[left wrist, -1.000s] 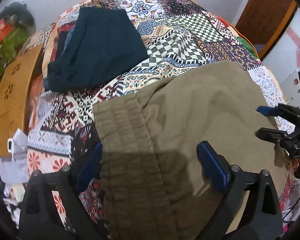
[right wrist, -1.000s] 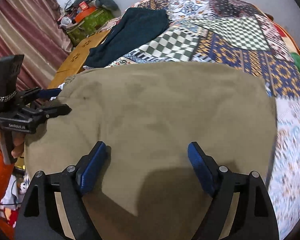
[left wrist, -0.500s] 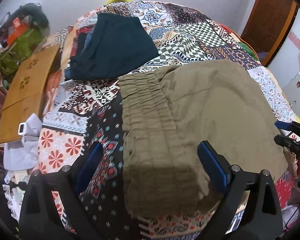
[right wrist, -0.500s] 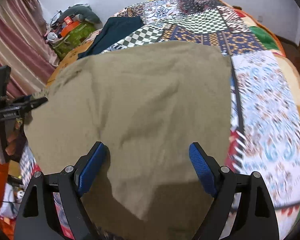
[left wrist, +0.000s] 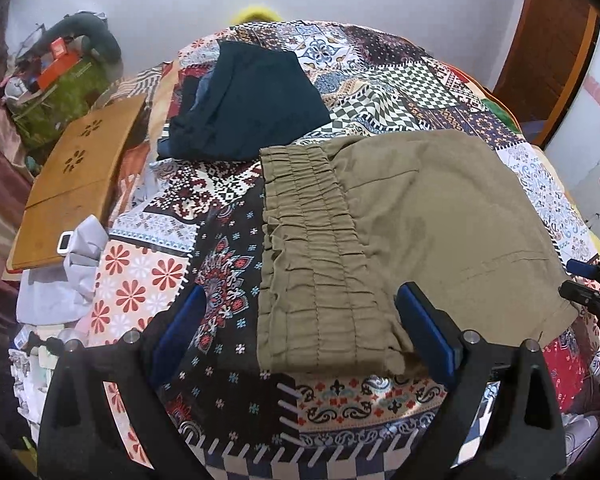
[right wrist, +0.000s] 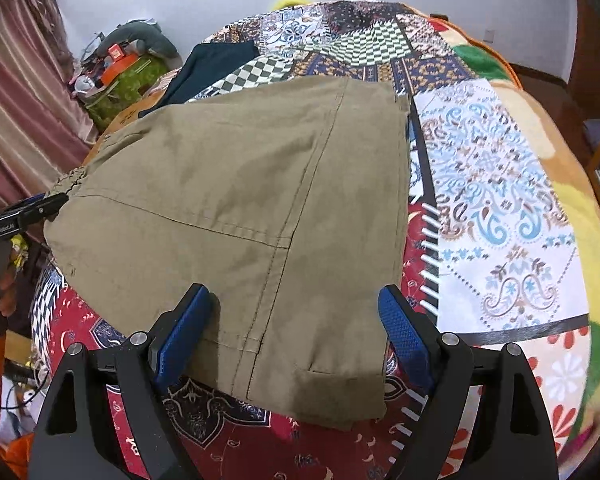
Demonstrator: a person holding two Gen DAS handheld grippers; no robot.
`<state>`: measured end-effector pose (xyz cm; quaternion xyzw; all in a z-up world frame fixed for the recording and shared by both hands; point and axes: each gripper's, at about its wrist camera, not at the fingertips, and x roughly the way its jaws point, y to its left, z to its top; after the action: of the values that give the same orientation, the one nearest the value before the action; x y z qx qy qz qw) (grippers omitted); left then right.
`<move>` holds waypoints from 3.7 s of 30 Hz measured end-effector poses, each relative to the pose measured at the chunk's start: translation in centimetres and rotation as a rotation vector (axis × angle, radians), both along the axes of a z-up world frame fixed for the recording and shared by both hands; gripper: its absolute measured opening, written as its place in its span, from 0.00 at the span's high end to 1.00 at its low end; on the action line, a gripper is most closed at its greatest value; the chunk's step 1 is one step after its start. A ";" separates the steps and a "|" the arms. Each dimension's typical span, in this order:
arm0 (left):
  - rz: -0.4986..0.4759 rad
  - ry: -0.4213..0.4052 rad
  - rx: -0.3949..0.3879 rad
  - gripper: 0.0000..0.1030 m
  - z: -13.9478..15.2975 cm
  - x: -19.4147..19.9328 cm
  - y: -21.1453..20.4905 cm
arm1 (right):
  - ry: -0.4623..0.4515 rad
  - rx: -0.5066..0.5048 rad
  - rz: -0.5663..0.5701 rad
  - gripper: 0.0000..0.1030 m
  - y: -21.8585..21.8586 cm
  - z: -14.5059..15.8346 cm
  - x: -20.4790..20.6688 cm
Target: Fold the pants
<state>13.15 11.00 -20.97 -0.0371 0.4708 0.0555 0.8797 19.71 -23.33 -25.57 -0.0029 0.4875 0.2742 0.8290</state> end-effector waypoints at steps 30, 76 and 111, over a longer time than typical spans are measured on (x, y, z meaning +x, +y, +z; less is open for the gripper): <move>0.061 0.046 -0.509 0.00 -2.4 -2.1 -0.1 | -0.135 0.017 0.180 0.17 8.7 1.0 -1.4; -0.084 -0.399 0.094 0.73 12.4 -0.2 -7.1 | -0.071 0.070 0.066 0.17 4.9 0.7 -1.2; -0.380 -0.187 -0.067 0.16 9.1 2.4 -14.3 | -0.089 0.096 0.047 0.17 4.2 1.2 -2.0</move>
<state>15.52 -3.29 -11.88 0.0180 0.3871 -0.1307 0.9125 17.70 -19.09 -24.39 0.0130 0.4363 0.3161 0.8423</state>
